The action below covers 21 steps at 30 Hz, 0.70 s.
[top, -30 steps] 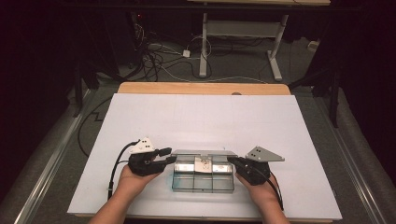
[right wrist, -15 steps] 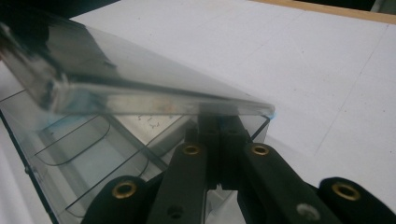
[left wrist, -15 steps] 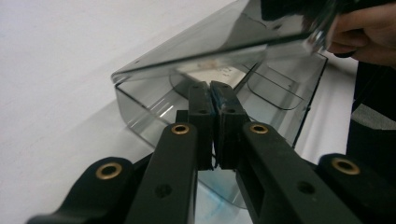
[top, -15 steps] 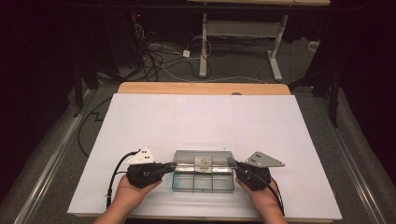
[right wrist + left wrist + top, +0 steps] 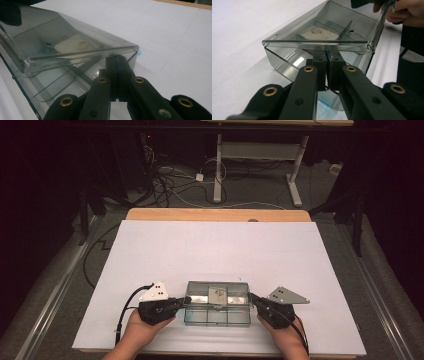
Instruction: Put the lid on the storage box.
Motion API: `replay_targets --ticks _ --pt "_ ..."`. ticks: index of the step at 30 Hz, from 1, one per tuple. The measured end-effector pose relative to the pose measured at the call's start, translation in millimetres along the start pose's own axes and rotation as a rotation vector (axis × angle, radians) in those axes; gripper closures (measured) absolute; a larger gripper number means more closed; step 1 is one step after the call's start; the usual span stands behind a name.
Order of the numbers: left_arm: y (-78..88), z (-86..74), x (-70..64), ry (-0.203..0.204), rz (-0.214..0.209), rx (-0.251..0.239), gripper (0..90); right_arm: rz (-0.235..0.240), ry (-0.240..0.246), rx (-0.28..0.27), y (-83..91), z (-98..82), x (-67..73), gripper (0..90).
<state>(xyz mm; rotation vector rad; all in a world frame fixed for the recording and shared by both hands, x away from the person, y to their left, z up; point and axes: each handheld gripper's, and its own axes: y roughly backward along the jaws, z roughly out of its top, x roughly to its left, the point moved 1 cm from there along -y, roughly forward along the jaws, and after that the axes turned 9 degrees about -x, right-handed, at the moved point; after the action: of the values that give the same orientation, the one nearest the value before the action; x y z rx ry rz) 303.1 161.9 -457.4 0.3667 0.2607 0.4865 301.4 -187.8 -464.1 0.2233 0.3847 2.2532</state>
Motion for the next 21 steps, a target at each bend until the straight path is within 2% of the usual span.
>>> replay_targets --ticks 5,7,9,11,15,21 --pt "-0.4 -3.9 -3.4 -0.009 0.001 0.015 85.1 -0.025 -0.004 0.011 8.2 -5.7 -6.0 88.7" --pt "0.4 -4.0 -4.1 -0.012 0.002 0.012 85.2 -0.037 -0.008 0.017 11.3 -8.7 -8.4 85.7" --pt "1.5 -4.1 -4.8 -0.016 0.005 0.009 85.2 -0.05 -0.016 0.025 14.6 -12.5 -10.7 79.0" --pt "2.5 -4.9 -5.3 -0.014 0.003 0.01 85.2 -0.067 -0.023 0.052 16.9 -16.8 -13.2 68.4" --pt "3.5 -6.8 -7.0 -0.021 -0.001 0.016 85.1 -0.108 -0.019 0.112 18.7 -26.4 -16.7 41.5" --pt "6.4 -9.9 -9.3 -0.034 -0.004 0.027 85.2 -0.139 -0.045 0.15 21.0 -28.0 -16.9 0.1"
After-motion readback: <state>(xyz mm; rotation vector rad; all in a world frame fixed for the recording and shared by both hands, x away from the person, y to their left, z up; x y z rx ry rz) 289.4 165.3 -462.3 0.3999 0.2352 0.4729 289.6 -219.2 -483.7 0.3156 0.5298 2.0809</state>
